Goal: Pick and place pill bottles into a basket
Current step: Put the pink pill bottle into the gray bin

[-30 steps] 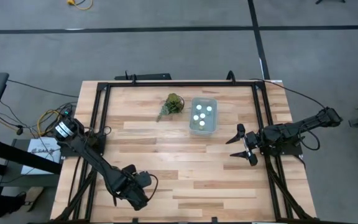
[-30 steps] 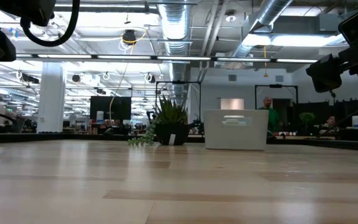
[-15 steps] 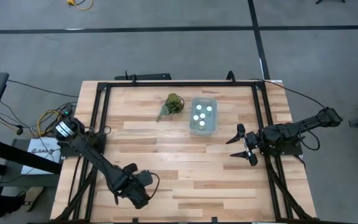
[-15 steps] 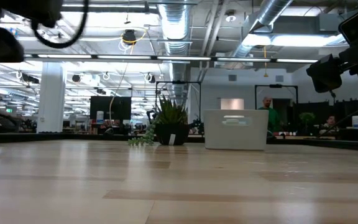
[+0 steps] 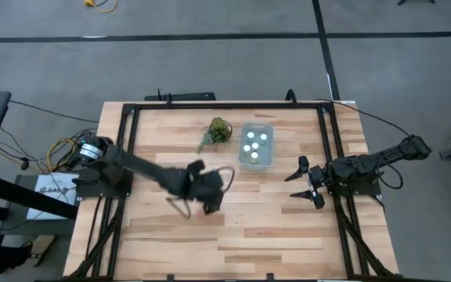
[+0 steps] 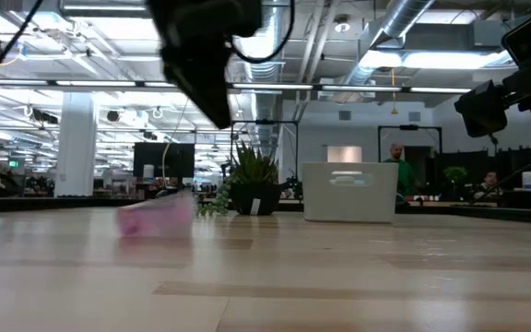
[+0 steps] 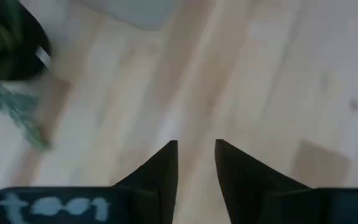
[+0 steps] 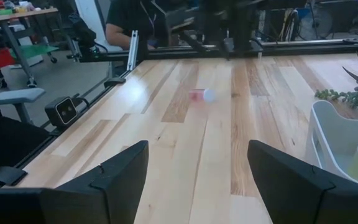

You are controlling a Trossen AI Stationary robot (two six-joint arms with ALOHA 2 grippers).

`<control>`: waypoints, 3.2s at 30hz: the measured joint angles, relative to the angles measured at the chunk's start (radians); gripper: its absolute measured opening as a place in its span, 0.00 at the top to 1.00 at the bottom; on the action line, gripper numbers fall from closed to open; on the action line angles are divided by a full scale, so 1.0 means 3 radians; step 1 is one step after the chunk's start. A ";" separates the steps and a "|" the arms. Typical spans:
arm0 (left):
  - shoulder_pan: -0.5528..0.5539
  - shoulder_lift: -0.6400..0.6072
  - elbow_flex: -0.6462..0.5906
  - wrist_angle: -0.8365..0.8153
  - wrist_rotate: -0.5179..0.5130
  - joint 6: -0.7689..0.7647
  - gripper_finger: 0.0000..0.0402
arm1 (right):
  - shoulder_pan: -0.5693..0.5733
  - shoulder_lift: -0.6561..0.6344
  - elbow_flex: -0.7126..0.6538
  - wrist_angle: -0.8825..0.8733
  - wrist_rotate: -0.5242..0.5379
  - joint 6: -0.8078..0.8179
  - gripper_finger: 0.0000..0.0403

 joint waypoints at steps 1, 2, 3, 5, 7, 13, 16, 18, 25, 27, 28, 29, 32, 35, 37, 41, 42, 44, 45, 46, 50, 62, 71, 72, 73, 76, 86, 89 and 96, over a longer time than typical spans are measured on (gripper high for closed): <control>0.0077 0.0000 0.0043 0.0001 0.0039 0.0100 0.78 | -0.0001 0.0000 0.0000 0.0001 0.0000 0.0000 0.33; 0.0135 -0.0001 0.0084 -0.0003 0.0078 0.0199 0.79 | 0.0000 0.0000 0.0000 0.0001 0.0000 0.0001 0.33; 0.0168 -0.0001 0.0122 -0.0002 0.0119 0.0288 0.80 | 0.0000 0.0000 0.0000 0.0000 0.0000 0.0000 0.33; 0.0198 -0.0001 0.0192 -0.0015 0.0160 0.0422 0.82 | -0.0001 0.0000 0.0000 -0.0001 0.0000 0.0001 0.33; 0.0198 -0.0003 0.0274 -0.0032 0.0156 0.0474 0.83 | 0.0000 0.0000 0.0003 -0.0011 -0.0001 0.0000 0.33; 0.0174 -0.0008 0.0362 -0.0050 0.0188 0.0463 0.85 | 0.0000 0.0000 0.0006 -0.0029 -0.0006 0.0001 0.33; 0.0162 -0.0008 0.0362 -0.0196 0.0328 0.0294 0.85 | 0.0000 0.0000 0.0006 -0.0032 -0.0009 0.0000 0.33; 0.0145 -0.0008 0.0362 -0.0276 0.0424 0.0149 0.85 | -0.0001 -0.0001 0.0006 -0.0034 -0.0009 0.0001 0.33; 0.0005 -0.0010 0.0294 -0.0312 0.0613 -0.0368 0.76 | 0.0000 0.0000 0.0006 -0.0037 -0.0010 -0.0004 0.33; -0.0031 -0.0010 0.0170 -0.0233 0.0626 -0.0534 0.71 | -0.0001 0.0000 0.0006 -0.0037 -0.0010 -0.0023 0.33; -0.0043 -0.0010 0.0106 -0.0223 0.0630 -0.0628 0.68 | -0.0001 -0.0001 0.0006 -0.0037 -0.0010 -0.0026 0.33; -0.0053 -0.0010 0.0032 -0.0200 0.0629 -0.0727 0.65 | 0.0000 0.0000 0.0006 -0.0038 -0.0010 -0.0027 0.33; -0.0058 -0.0007 -0.0202 -0.0050 0.0635 -0.0936 0.57 | 0.0000 0.0000 0.0006 -0.0038 -0.0010 -0.0027 0.33; -0.0057 -0.0007 -0.0378 0.0288 0.0701 -0.0961 0.50 | 0.0000 0.0000 0.0006 -0.0038 -0.0010 -0.0025 0.33; -0.0058 -0.0007 -0.0477 0.0575 0.0759 -0.0952 0.47 | -0.0001 0.0000 0.0006 -0.0039 -0.0011 -0.0025 0.33; -0.0043 -0.0007 -0.0694 0.1115 0.0949 -0.0959 0.45 | -0.0001 0.0000 0.0006 -0.0040 -0.0011 -0.0025 0.33; -0.0039 -0.0007 -0.0741 0.1183 0.0980 -0.0982 0.45 | 0.0000 0.0000 0.0006 -0.0040 -0.0011 -0.0025 0.33; -0.0036 -0.0007 -0.0810 0.1215 0.0991 -0.1038 0.46 | 0.0000 0.0000 0.0006 -0.0040 -0.0011 -0.0025 0.33; -0.0036 -0.0007 -0.0822 0.1194 0.0976 -0.1047 0.47 | -0.0001 -0.0001 0.0006 -0.0040 -0.0011 -0.0025 0.33; -0.0036 -0.0006 -0.0822 0.1172 0.0940 -0.1059 0.47 | 0.0000 -0.0001 0.0006 -0.0041 -0.0011 -0.0025 0.33; -0.0032 -0.0006 -0.0821 0.1168 0.0823 -0.1061 0.50 | 0.0000 -0.0001 0.0006 -0.0041 -0.0011 -0.0025 0.33; 0.0051 0.0268 -0.0800 0.1132 0.0931 -0.1014 0.58 | -0.0001 0.0000 0.0006 -0.0039 -0.0009 -0.0025 0.33; 0.0127 0.0336 -0.0800 0.1147 0.0930 -0.0894 0.56 | 0.0000 -0.0001 0.0006 -0.0038 -0.0006 -0.0025 0.33; 0.0125 0.0332 -0.0800 0.1149 0.0929 -0.0864 0.56 | -0.0001 -0.0001 0.0006 -0.0038 -0.0006 -0.0027 0.33; 0.0125 0.0330 -0.0800 0.1146 0.0929 -0.0847 0.57 | 0.0000 -0.0001 0.0006 -0.0038 -0.0007 -0.0025 0.33; 0.0124 0.0330 -0.0800 0.1136 0.0912 -0.0781 0.59 | -0.0001 -0.0001 0.0006 -0.0038 -0.0006 -0.0027 0.33; 0.0125 0.0330 -0.0800 0.1168 0.0744 -0.0562 0.76 | 0.0000 -0.0001 0.0006 -0.0040 -0.0007 -0.0031 0.33; 0.0128 0.0330 -0.0800 0.1271 0.0699 -0.0479 0.78 | -0.0001 -0.0001 0.0006 -0.0040 -0.0007 -0.0032 0.33; 0.0190 0.0329 -0.0800 0.1520 0.0498 -0.0352 0.77 | 0.0000 -0.0001 0.0006 -0.0040 -0.0008 -0.0032 0.33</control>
